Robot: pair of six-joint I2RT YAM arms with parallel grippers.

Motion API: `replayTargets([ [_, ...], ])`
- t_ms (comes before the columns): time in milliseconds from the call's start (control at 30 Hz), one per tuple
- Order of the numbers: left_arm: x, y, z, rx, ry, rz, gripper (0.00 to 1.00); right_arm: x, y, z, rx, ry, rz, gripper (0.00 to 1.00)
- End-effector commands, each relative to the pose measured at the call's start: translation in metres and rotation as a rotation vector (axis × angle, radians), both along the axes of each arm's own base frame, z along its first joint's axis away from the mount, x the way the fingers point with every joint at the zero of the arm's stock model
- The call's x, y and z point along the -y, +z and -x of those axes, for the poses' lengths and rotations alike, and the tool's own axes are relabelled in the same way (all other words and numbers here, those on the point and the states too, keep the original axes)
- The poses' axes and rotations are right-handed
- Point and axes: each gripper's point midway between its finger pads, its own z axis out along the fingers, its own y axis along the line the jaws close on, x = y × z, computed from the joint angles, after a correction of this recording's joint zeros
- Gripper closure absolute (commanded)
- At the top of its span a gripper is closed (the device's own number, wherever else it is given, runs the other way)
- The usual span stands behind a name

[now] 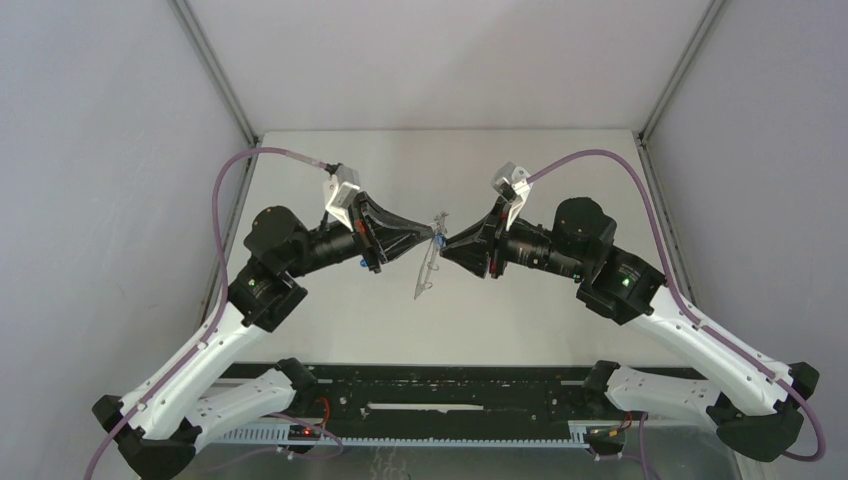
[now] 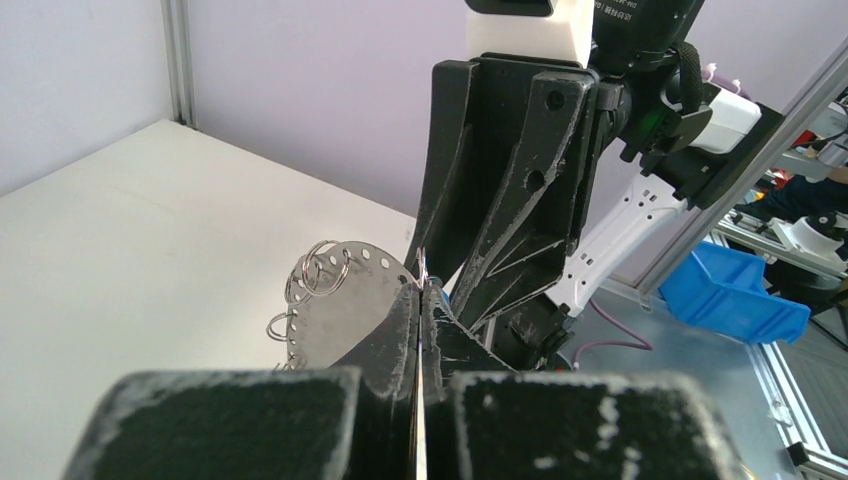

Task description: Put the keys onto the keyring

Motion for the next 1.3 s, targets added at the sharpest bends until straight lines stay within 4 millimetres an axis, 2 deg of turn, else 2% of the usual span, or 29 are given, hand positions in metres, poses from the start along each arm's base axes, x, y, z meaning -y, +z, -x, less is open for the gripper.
replayTargets([
  [0, -0.006, 0.022, 0.006, 0.068, 0.001, 0.052, 1.0, 0.0, 0.035, -0.001, 0.07, -0.012, -0.069, 0.69],
  [67, -0.006, 0.022, 0.006, 0.069, 0.001, 0.053, 1.0, 0.0, 0.035, -0.001, 0.069, -0.011, -0.067, 0.74],
  [300, -0.007, 0.022, 0.006, 0.071, 0.003, 0.052, 1.0, -0.001, 0.035, -0.002, 0.063, -0.015, -0.069, 0.79],
  [333, -0.007, 0.022, 0.006, 0.071, 0.003, 0.051, 1.0, -0.001, 0.035, -0.002, 0.064, -0.016, -0.068, 0.74],
  [400, -0.007, 0.021, 0.006, 0.071, 0.005, 0.051, 1.0, -0.001, 0.033, -0.003, 0.064, -0.034, -0.054, 0.51],
  [500, -0.008, 0.021, 0.005, 0.072, 0.008, 0.051, 1.0, -0.001, 0.031, -0.003, 0.088, -0.057, -0.038, 0.42],
  [567, -0.008, 0.022, 0.005, 0.072, 0.008, 0.053, 1.0, -0.001, 0.033, -0.003, 0.095, -0.061, -0.042, 0.41],
  [967, -0.009, 0.02, 0.004, 0.074, 0.013, 0.048, 1.0, 0.001, 0.039, -0.007, 0.114, -0.088, -0.048, 0.75],
  [1167, -0.008, 0.018, 0.002, 0.073, 0.016, 0.044, 1.0, 0.002, 0.033, -0.003, 0.111, -0.078, -0.022, 0.89],
  [1267, -0.009, 0.018, 0.003, 0.08, 0.015, 0.04, 1.0, 0.003, 0.029, 0.0, 0.109, -0.072, -0.005, 1.0],
])
